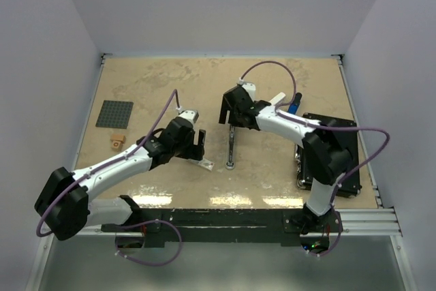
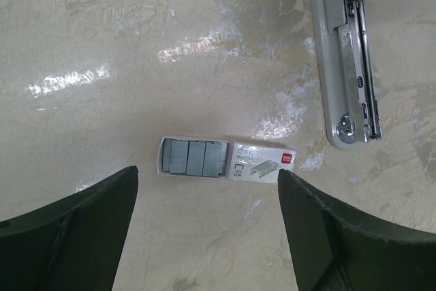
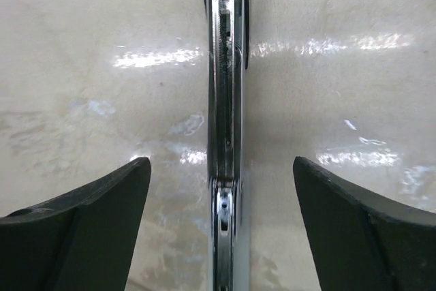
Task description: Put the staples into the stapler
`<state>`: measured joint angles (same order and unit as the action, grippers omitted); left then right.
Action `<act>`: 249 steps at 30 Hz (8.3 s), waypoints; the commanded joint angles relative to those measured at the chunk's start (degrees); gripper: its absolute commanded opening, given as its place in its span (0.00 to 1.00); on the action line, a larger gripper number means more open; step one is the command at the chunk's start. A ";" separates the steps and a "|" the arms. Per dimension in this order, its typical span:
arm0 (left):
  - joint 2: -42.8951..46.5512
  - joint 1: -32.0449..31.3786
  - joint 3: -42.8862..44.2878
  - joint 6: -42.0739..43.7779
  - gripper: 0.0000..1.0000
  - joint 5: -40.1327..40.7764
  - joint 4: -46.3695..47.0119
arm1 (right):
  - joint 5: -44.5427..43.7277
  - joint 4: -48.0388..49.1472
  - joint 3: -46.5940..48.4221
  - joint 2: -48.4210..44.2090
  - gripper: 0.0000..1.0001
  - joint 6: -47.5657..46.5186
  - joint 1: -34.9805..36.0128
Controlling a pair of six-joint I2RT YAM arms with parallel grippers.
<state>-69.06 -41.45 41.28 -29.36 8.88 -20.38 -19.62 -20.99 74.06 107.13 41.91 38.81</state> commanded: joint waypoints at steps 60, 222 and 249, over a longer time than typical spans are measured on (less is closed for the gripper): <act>-26.74 0.32 18.49 9.06 0.27 2.63 -16.09 | -10.18 9.04 -22.38 -42.44 0.98 -16.25 -4.71; -23.14 1.29 19.90 8.53 0.14 2.90 -18.73 | -1.56 10.27 -24.14 -42.36 0.97 -16.07 -5.85; -27.45 1.37 19.54 7.22 0.26 2.19 -19.96 | -1.74 10.27 -23.61 -41.65 0.97 -16.51 -5.94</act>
<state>-95.96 -40.16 59.79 -20.99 11.68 -40.03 -21.39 -12.36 50.11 65.32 25.89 33.04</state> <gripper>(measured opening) 0.263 0.971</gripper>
